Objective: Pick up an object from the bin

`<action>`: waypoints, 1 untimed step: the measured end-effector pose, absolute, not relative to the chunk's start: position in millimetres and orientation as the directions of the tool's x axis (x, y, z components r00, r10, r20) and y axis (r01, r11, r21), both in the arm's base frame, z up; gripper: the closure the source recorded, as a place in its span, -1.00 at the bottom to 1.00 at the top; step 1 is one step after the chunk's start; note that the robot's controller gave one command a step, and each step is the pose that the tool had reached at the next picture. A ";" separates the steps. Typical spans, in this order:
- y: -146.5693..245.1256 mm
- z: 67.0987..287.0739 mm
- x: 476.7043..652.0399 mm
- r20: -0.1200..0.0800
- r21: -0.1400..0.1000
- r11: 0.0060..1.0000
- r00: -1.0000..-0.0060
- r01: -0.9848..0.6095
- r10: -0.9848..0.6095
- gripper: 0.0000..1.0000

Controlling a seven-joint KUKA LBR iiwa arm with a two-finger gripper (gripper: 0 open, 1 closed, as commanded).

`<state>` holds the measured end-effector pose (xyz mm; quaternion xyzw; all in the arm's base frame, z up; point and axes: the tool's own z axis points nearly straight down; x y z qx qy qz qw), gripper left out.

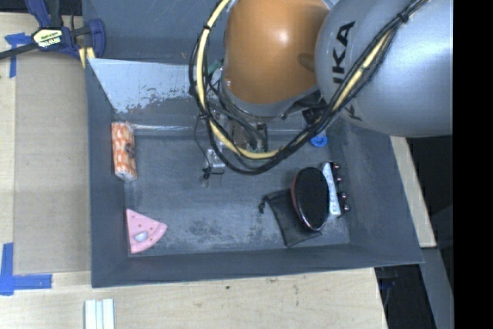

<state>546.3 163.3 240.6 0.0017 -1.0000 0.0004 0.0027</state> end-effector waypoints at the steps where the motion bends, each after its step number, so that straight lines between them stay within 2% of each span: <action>1: 162.3 245.7 547.9 -0.003 0.001 1.000 -1.000 0.001 0.001 -1.00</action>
Offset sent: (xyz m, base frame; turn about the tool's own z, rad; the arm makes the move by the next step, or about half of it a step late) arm -0.0568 0.0751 -0.1706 -0.3289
